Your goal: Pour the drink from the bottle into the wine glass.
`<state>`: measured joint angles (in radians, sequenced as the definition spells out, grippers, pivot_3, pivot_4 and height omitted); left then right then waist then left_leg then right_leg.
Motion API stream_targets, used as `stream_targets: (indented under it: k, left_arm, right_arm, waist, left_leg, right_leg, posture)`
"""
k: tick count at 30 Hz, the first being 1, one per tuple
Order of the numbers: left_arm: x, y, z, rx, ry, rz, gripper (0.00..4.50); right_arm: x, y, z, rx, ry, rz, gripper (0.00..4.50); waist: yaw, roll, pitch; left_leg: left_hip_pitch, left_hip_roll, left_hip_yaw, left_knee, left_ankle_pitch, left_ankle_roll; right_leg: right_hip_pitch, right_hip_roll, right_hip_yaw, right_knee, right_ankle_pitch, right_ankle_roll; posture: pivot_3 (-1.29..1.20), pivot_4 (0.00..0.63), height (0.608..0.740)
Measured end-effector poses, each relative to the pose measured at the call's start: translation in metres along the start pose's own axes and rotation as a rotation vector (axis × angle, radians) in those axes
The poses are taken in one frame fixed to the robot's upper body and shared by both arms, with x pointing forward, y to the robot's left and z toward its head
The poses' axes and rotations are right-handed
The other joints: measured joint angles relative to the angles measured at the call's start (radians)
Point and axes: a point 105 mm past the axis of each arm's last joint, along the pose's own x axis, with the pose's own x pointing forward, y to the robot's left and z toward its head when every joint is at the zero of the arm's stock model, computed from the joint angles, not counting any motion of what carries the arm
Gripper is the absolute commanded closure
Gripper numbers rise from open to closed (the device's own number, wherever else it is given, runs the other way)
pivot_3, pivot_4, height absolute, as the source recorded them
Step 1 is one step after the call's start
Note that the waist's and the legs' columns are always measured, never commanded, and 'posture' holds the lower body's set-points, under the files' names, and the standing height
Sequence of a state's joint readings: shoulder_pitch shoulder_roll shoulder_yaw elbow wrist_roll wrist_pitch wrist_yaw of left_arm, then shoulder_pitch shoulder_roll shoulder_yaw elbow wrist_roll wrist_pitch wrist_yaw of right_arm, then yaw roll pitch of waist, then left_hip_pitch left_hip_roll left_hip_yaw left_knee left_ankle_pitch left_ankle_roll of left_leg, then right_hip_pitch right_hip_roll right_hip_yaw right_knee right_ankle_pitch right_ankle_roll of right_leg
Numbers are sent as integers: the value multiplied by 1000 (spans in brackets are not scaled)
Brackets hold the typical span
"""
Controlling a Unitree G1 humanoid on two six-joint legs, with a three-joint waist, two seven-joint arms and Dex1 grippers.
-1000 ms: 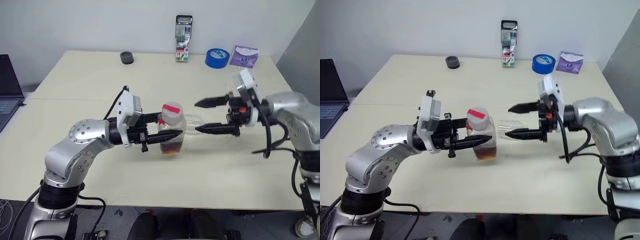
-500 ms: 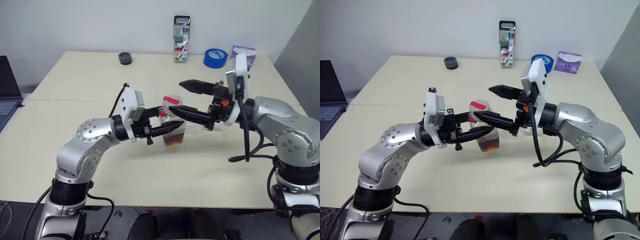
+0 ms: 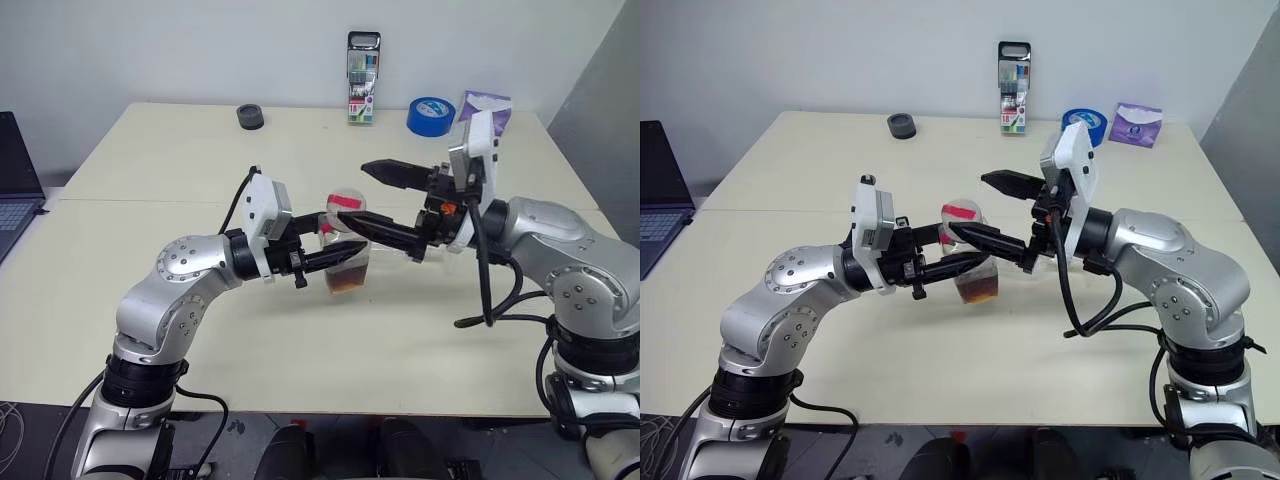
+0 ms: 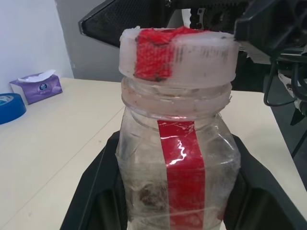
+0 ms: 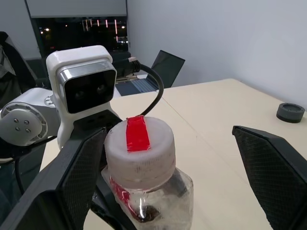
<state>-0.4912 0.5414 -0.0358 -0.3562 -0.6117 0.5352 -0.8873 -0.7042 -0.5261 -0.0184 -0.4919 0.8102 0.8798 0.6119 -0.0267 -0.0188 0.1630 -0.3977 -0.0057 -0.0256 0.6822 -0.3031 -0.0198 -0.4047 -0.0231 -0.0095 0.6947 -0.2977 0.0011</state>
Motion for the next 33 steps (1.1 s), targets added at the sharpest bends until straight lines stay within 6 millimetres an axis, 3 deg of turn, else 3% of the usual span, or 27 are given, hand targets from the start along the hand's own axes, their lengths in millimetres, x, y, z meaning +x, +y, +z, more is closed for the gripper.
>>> stream_targets:
  k: [16,23,33]
  left_arm:
    - [1,1,3,10,-5,-9,2492]
    - [4,1,6,12,-20,-15,2492]
    - [4,1,5,12,-19,-14,2492]
  right_arm:
    - [-7,10,4,44,3,55,20]
    - [10,13,-7,59,-15,59,20]
    - [13,4,-7,57,-32,22,20]
  waist:
    - [0,0,0]
    - [-1,0,0]
    - [-1,0,0]
  left_leg:
    - [0,0,0,0,0,0]
    - [0,0,0,0,0,0]
    - [0,0,0,0,0,0]
  right_leg:
    - [0,0,0,0,0,0]
    - [0,0,0,0,0,0]
    - [0,0,0,0,0,0]
  posture:
    - [0,150,740]
    - [0,150,740]
    - [0,150,740]
